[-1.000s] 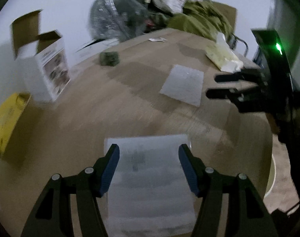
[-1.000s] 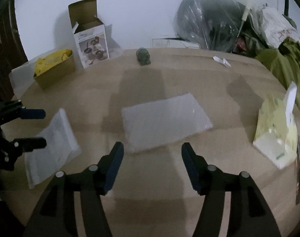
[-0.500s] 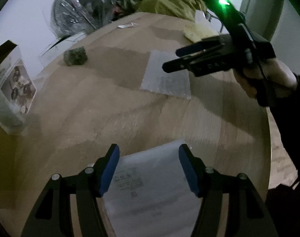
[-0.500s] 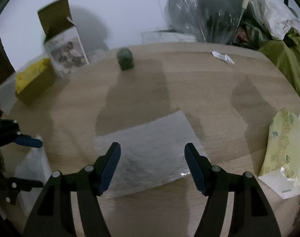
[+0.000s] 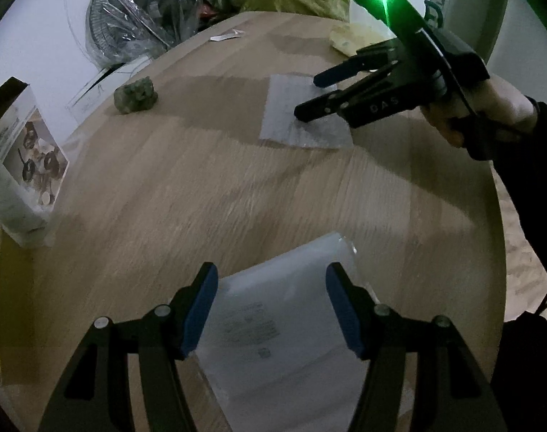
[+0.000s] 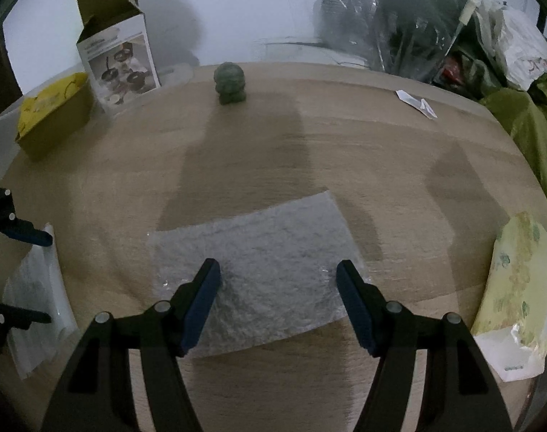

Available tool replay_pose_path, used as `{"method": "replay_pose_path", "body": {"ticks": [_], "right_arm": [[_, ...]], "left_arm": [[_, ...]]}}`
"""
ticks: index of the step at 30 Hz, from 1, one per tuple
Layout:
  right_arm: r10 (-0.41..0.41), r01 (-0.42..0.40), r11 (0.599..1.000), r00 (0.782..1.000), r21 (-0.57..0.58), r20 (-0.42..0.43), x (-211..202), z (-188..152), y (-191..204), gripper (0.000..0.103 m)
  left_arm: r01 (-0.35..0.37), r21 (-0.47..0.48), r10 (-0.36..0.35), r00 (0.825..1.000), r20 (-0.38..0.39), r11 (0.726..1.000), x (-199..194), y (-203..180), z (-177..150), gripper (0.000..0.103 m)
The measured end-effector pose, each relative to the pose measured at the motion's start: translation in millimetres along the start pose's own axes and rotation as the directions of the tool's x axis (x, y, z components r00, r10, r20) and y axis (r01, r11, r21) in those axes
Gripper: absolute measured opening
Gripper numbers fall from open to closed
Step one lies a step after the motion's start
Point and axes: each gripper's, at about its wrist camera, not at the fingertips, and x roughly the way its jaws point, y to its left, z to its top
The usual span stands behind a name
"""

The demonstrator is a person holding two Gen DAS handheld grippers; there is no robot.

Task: Collect trash
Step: 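Grasp bubble-wrap sheet with right gripper while left moves over clear bag, then lift bubble-wrap sheet with right gripper while left closes on clear bag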

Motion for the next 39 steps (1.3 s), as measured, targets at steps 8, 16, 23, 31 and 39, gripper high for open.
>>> {"method": "replay_pose_path", "body": {"ticks": [8,16,23,31,39], "right_arm": [[0.022,-0.021,0.999,1.000,-0.036,0.005,-3.1,-4.5,3.5,0.052],[0.039,-0.039,0.997,0.999,-0.069,0.006,-10.0,-9.8,18.9,0.024],[0.077,-0.076,0.997,0.997,-0.034,0.020,-24.0,-28.9,28.2,0.013],[-0.015,0.019,0.999,0.994,-0.039,0.109,-65.7,-57.7,46.5,0.011],[-0.013,0.009,0.999,0.989,0.031,0.151,-99.1,-84.4,39.1,0.011]], "left_arm": [[0.001,0.007,-0.001,1.000,-0.008,1.000,-3.4,-0.3,-2.9,0.062],[0.026,0.032,-0.025,0.999,-0.030,0.999,-5.0,1.0,-6.3,0.062],[0.033,0.077,-0.029,0.998,-0.056,0.996,-0.6,-2.7,-9.7,0.063],[0.050,0.099,-0.046,0.998,-0.046,0.994,-1.2,-6.1,-20.6,0.074],[0.047,0.096,-0.043,0.998,-0.037,0.994,-1.3,-6.7,-23.1,0.074]]}}
